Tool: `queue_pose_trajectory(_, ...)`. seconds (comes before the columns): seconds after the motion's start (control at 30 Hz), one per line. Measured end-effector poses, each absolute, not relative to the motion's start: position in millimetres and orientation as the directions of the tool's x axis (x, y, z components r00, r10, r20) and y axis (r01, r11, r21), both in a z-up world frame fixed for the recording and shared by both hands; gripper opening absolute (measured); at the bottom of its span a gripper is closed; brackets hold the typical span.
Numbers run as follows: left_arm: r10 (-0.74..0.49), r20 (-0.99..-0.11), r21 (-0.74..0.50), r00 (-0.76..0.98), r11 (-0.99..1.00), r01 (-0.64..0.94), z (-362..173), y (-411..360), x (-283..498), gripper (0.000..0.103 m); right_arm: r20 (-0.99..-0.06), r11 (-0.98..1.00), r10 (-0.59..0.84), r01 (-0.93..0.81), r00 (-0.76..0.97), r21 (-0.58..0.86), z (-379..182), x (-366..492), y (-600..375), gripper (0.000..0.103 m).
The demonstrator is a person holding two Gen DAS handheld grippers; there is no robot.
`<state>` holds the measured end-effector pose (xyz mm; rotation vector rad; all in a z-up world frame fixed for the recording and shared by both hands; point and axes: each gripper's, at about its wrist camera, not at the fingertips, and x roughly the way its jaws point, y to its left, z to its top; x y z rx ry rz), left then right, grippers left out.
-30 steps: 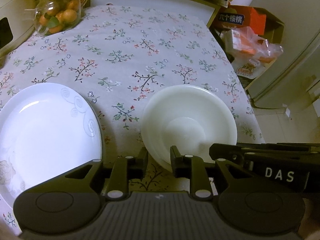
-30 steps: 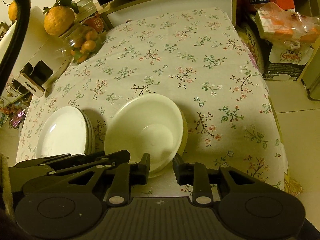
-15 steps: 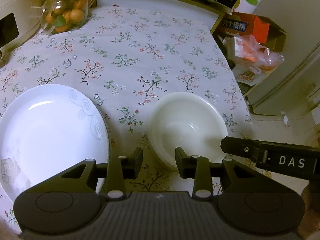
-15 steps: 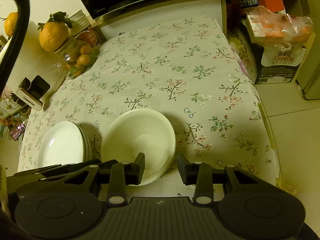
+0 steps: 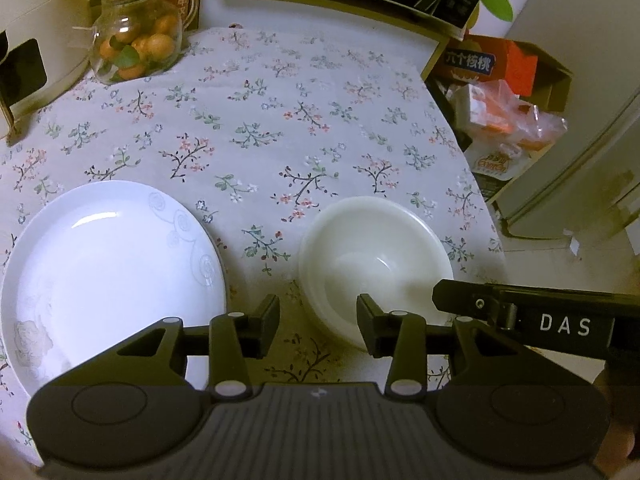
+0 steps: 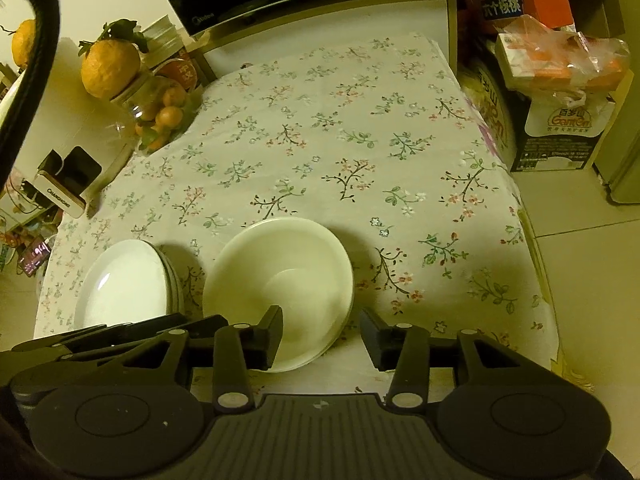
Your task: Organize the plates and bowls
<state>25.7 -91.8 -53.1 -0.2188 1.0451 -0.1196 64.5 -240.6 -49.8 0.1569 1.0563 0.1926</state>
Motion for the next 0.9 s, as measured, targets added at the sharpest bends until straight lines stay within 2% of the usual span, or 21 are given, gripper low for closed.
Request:
queue_pose_trajectory(0.17, -0.18, -0.841, -0.215, 0.51, 0.977, -0.01, -53.3, -92.3, 27.0, 0.047, -0.846, 0.974, 0.224, -0.081, 0.485, 0.211, -49.1, 64.8, -240.6, 0.059)
queue_pose_trajectory(0.43, -0.164, -0.835, -0.191, 0.526, 0.982, 0.004, -59.8, -92.7, 31.7, 0.053, -0.849, 0.977, 0.213, -0.076, 0.484, 0.202, -52.2, 67.3, -240.8, 0.062)
queue_pose_trajectory(0.53, -0.168, -0.831, -0.186, 0.53, 0.982, 0.021, -64.5, -94.5, 35.7, 0.047, -0.853, 0.979, 0.203, -0.067, 0.482, 0.195, -57.3, 70.0, -240.3, 0.061)
queue_pose_trajectory(0.6, -0.18, -0.834, -0.182, 0.522, 0.982, 0.048, -68.7, -97.7, 38.8, 0.039, -0.858, 0.978, 0.205, -0.062, 0.47, 0.2, -62.1, 72.4, -239.8, 0.056)
queue_pose_trajectory(0.67, -0.177, -0.836, -0.17, 0.519, 0.984, 0.061, -73.6, -101.1, 41.9, 0.038, -0.865, 0.975, 0.215, -0.054, 0.454, 0.214, -67.6, 74.5, -239.5, 0.046)
queue_pose_trajectory(0.9, -0.191, -0.843, -0.174, 0.502, 0.981, 0.082, -84.7, -102.0, 47.4, 0.024, -0.884, 0.98, 0.185, -0.015, 0.429, 0.198, -82.9, 81.8, -240.4, 0.038)
